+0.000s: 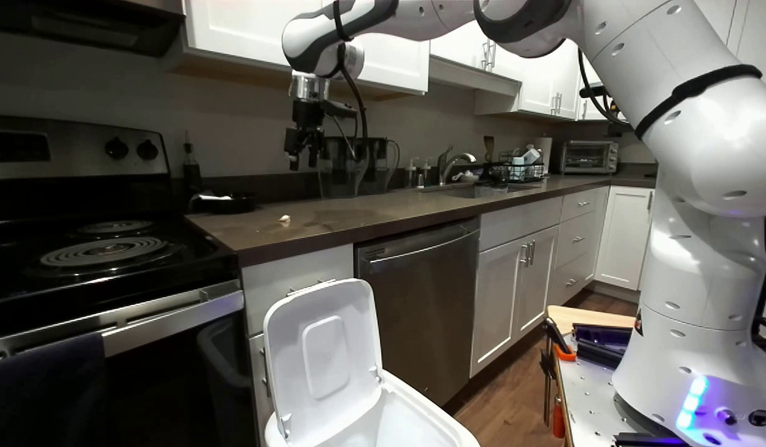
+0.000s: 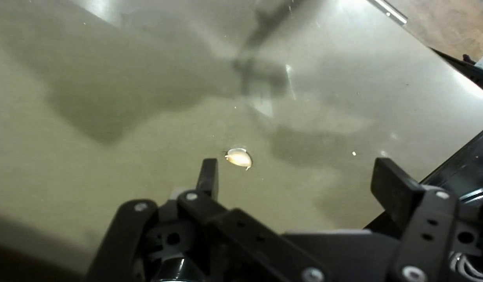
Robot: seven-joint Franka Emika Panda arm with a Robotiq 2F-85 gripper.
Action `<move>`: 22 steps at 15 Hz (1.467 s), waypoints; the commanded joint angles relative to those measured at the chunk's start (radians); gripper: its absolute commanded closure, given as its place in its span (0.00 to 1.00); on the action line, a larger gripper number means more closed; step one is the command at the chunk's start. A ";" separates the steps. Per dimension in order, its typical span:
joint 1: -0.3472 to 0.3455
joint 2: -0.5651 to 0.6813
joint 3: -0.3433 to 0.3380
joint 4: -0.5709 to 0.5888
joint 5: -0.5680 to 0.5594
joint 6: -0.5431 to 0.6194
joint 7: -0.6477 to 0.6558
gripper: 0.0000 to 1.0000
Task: Put the paper on the counter in the bin
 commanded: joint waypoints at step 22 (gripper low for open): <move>-0.078 0.157 0.086 0.204 -0.209 -0.078 -0.749 0.00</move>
